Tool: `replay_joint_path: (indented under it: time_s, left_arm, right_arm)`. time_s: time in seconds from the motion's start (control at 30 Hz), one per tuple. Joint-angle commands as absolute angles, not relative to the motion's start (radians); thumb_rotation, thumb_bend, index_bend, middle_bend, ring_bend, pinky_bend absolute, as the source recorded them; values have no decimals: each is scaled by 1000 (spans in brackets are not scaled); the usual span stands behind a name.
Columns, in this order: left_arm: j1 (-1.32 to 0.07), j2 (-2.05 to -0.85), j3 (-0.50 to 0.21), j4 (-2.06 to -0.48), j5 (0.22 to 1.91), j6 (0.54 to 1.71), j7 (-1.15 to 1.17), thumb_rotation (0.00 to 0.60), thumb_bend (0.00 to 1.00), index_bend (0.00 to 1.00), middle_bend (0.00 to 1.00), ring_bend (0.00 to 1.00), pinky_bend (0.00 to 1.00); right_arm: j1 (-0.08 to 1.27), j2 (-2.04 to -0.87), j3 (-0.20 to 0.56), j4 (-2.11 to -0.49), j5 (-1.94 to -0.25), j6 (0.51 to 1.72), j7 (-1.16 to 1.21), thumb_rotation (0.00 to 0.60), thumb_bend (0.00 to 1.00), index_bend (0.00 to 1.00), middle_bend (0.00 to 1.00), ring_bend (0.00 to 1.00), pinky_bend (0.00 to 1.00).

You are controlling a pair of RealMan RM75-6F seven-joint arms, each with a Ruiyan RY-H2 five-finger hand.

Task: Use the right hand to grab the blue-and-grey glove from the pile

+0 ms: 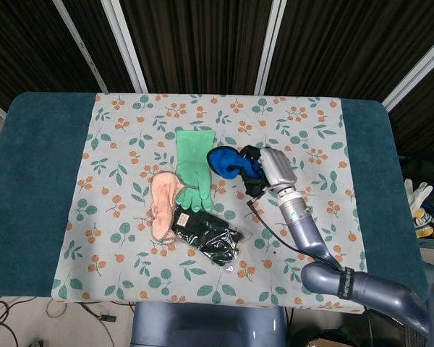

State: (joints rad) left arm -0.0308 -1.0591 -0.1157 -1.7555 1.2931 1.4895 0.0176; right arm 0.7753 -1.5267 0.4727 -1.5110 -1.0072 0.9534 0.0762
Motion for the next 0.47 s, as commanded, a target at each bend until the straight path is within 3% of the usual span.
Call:
replay_joint_path:
  time_s: [0.03,0.2,0.47]
  left_arm:
    - [-31,-1060,-115,-1756,1294,1490,19,600,695,195,74,93,29]
    - [-29,-1062,-114,-1754,1297,1495,20,600,695,195,74,93,29]
    - [-27,-1063,-115,-1756,1298,1500,19,600,695,195,74,93,29]
  right_arm:
    - [678,-1373,553,-1645,-1022,898,323,600,529,607,620,566,329]
    - [607,-1297,595,-1672,-1127,897,573,600,529,610,616,565,321]
    - [561,-1330,587,-1604,-1258,1122,600,600,529,618,615,564,320]
